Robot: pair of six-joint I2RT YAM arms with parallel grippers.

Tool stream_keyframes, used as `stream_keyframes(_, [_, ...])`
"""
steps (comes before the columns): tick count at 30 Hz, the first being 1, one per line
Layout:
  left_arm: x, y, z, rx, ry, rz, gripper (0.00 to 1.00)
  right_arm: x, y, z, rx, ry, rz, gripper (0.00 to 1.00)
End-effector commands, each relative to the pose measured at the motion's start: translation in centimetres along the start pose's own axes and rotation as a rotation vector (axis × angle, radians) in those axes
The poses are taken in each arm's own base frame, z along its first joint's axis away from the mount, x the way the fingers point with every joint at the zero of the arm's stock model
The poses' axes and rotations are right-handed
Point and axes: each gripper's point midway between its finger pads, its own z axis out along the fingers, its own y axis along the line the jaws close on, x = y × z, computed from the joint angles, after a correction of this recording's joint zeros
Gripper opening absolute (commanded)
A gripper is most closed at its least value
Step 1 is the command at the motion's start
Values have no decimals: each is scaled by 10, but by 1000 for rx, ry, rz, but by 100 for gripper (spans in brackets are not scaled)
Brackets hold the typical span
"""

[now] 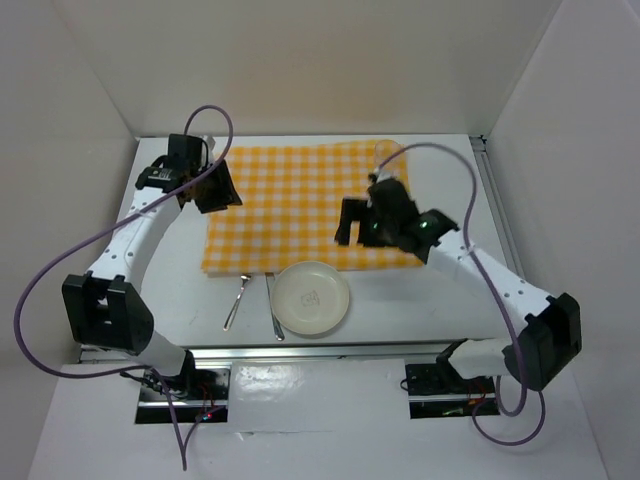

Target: Set the dinner table for one person

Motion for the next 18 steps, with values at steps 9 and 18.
stream_keyframes(9, [18, 2, -3, 34, -15, -5, 57, 196, 17, 14, -59, 407, 29, 90])
stream_keyframes(18, [34, -3, 3, 106, -11, -17, 55, 189, 0, 47, -105, 374, 89, 65])
